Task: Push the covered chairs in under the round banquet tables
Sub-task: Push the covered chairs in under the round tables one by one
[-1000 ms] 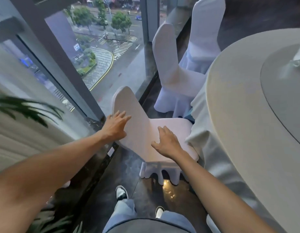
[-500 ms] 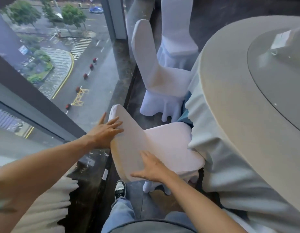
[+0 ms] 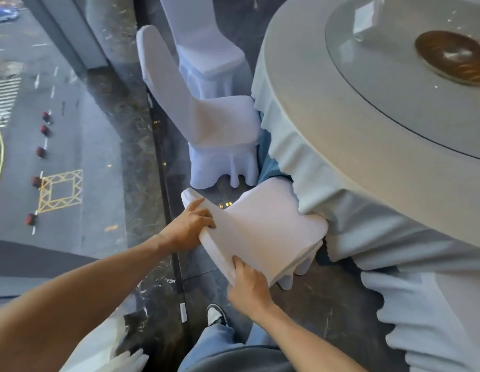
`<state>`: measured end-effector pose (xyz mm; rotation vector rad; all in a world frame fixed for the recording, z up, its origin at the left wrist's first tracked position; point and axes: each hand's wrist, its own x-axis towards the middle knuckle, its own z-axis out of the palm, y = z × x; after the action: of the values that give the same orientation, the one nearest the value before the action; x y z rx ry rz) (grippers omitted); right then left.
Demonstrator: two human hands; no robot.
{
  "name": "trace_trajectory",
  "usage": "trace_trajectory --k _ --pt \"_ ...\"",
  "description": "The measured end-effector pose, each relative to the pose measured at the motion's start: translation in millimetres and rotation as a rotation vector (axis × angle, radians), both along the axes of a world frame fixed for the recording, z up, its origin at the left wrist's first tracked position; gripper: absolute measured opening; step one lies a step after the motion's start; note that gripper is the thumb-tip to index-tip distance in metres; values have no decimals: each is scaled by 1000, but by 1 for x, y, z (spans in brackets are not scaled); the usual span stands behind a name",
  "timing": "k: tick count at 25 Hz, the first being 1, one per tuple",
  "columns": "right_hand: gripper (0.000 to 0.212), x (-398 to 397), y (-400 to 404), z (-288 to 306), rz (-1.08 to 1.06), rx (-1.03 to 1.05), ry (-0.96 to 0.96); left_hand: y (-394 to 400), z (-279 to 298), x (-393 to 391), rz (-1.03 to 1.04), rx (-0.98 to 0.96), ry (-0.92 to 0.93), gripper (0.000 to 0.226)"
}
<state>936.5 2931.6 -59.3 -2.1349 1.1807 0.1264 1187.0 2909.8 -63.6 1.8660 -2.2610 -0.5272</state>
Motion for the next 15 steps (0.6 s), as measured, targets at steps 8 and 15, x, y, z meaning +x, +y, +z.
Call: trace_trajectory --k 8,15 --pt "30 9 -83 1 -297 -144 -20 -119 9 -9 -130 -114 116 30" --pt "28 35 -169 -4 -444 -184 17 -229 11 6 -204 -138 88 35"
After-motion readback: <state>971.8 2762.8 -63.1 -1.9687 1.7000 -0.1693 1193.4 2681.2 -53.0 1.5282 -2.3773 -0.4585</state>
